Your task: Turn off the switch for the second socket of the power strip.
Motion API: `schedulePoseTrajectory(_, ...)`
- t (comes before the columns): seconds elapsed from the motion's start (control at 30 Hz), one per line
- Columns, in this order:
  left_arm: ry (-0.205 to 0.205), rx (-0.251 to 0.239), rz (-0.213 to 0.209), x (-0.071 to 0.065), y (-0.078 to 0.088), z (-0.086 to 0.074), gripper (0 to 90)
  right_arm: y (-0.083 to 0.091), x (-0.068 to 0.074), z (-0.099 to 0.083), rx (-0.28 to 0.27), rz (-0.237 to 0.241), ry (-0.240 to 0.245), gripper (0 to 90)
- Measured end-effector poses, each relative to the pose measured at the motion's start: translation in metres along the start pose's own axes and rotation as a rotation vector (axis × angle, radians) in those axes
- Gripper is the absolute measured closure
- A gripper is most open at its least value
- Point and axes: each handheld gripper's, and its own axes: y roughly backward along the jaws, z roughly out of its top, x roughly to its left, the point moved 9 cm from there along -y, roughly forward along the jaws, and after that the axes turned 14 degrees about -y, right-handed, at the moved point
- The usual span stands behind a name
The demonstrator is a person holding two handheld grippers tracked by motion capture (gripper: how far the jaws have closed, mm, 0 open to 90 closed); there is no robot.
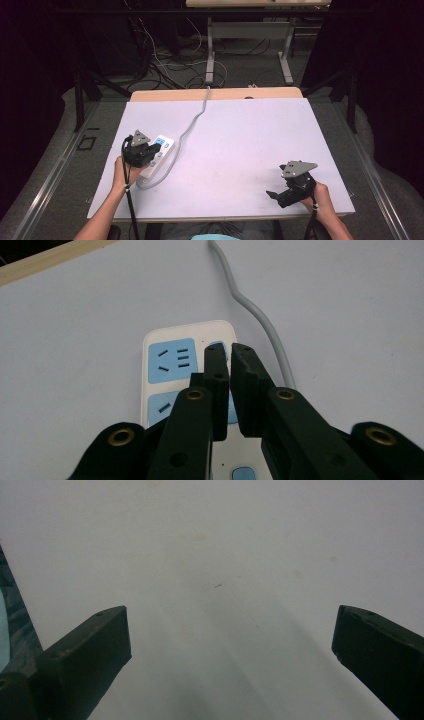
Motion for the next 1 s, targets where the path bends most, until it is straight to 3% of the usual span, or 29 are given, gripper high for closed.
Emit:
schedulePoseTrajectory(0.2, 0.026, 0.028, 0.024, 0.0025, 0.0016, 0.0018, 37.7, 0.0000, 0.0001, 0.0000, -0.001, -0.001, -0.002, 1.6)
schedulePoseTrajectory(0.33, 0.020, 0.044, 0.039, 0.0035, 0.0030, 0.0022, 19.1, 0.0003, 0.0005, -0.0001, -0.002, -0.001, 0.000, 1.6)
schedulePoseTrajectory(0.67, 0.020, 0.049, 0.060, 0.0031, 0.0052, 0.0044, 1.0, 0.0004, 0.0005, -0.0001, -0.005, -0.003, 0.001, 1.6)
schedulePoseTrajectory(1.0, 0.011, 0.046, 0.056, 0.0023, 0.0078, 0.0040, 0.0, 0.0004, 0.0005, -0.0001, -0.004, -0.004, 0.002, 1.6)
